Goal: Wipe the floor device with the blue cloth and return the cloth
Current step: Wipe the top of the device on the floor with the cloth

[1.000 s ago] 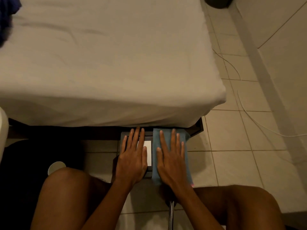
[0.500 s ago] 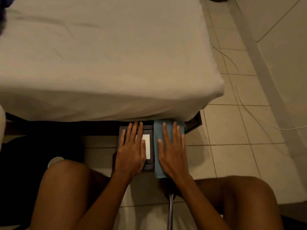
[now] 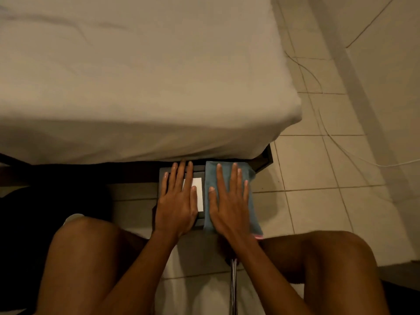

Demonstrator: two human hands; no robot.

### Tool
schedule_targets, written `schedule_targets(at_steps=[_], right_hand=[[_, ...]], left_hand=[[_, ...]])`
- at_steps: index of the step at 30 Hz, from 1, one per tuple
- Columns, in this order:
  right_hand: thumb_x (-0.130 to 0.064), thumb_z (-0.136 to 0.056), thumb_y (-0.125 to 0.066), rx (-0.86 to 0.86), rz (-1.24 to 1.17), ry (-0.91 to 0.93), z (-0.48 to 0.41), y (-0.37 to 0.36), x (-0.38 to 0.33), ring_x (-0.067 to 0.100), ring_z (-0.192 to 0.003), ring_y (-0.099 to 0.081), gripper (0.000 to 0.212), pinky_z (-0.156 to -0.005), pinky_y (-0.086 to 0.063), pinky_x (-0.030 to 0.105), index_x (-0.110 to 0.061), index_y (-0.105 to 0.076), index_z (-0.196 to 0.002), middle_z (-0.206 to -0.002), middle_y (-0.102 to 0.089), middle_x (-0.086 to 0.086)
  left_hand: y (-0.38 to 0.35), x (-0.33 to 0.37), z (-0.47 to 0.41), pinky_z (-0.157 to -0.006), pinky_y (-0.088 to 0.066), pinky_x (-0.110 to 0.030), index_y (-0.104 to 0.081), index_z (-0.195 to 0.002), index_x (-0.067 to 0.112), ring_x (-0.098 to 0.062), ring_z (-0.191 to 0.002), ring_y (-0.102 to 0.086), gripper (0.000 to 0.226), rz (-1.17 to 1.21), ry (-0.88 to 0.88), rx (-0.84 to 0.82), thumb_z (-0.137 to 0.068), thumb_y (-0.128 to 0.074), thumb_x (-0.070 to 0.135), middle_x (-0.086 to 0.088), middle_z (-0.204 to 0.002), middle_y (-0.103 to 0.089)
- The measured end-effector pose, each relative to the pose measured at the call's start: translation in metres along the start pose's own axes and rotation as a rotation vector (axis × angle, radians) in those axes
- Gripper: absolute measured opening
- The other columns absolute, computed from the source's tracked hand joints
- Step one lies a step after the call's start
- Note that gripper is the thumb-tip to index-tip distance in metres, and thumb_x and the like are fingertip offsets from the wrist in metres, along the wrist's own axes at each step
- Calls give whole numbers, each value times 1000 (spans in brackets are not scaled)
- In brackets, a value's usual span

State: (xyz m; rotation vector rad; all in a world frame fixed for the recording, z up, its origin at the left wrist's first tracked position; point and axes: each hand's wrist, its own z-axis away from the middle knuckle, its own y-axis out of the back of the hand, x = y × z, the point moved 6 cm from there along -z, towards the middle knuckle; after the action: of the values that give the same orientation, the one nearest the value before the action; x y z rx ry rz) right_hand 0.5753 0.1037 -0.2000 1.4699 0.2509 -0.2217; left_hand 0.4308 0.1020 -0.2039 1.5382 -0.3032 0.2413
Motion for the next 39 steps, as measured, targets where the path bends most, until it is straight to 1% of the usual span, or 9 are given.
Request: schedule_targets(at_steps=[3, 7, 12, 18, 22, 26, 29, 32, 39], right_hand=[[-47, -105, -22, 8, -29, -16, -10, 5, 1, 23, -155, 6, 62, -125, -2, 47, -29, 2, -160, -168, 7, 8], [-48, -104, -20, 49, -24, -60, 20, -3, -8, 28, -155, -8, 62, -123, -8, 47, -22, -14, -160, -167, -8, 13], [-51, -105, -18, -50, -46, 46, -26, 7, 4, 20, -154, 13, 61, -125, 0, 47, -36, 6, -158, -168, 11, 5], [-49, -104, -19, 26, -52, 5, 10, 0, -3, 25, -155, -1, 61, -124, -5, 48, -27, -8, -160, -168, -2, 10], [-50, -105, -21, -36, -31, 74, -26, 3, 8, 19, -154, 10, 60, -126, -1, 47, -36, 2, -159, -168, 7, 4], [-51, -104, -14, -25, -18, 47, 11, -3, 8, 19, -155, 9, 60, -125, -3, 48, -30, -2, -160, -168, 6, 3], [-50, -104, -12, -46, -37, 85, 3, -3, 2, 19, -155, 9, 60, -125, -3, 49, -31, 0, -160, -168, 6, 3], [-49, -105, -16, -17, -54, 56, -24, 7, 0, 20, -155, 8, 60, -125, -1, 48, -33, 2, -159, -168, 6, 4], [-46, -104, -20, 49, -22, -53, 10, -5, -5, 27, -155, 1, 62, -124, -2, 49, -25, -6, -160, -168, 1, 11]], left_hand=[[0, 0, -2, -125, -7, -40, -10, -158, 17, -18, -154, -3, 59, 22, 5, 14, -103, -17, 36, -4, -166, -11], [0, 0, -2, -124, -10, -41, -12, -158, 16, -18, -154, -4, 59, 9, 2, 11, -102, -18, 35, -5, -166, -13], [0, 0, -2, -125, -10, -41, -11, -158, 18, -18, -154, -3, 59, 12, 11, 18, -102, -22, 34, -3, -166, -11], [0, 0, -1, -125, -9, -41, -11, -158, 18, -18, -154, -3, 59, 28, 20, 11, -102, -18, 36, -4, -166, -12], [3, 1, -3, -124, -11, -41, -12, -158, 19, -17, -154, -4, 58, 31, 22, 23, -102, -17, 36, -3, -166, -13], [3, 0, -1, -124, -14, -42, -11, -158, 19, -17, -154, -3, 58, 30, 26, 11, -102, -17, 36, -3, -166, -13], [3, -1, -1, -124, -13, -42, -10, -158, 18, -18, -154, -4, 59, 21, 27, 11, -102, -17, 36, -4, -166, -13], [2, 1, -1, -124, -11, -41, -9, -158, 18, -18, -154, -2, 58, 28, 31, 14, -103, -17, 35, -4, -166, -11], [-1, -2, 1, -125, -11, -42, -7, -158, 18, -17, -154, 2, 60, 13, 21, -6, -102, -8, 40, -4, -167, -7]])
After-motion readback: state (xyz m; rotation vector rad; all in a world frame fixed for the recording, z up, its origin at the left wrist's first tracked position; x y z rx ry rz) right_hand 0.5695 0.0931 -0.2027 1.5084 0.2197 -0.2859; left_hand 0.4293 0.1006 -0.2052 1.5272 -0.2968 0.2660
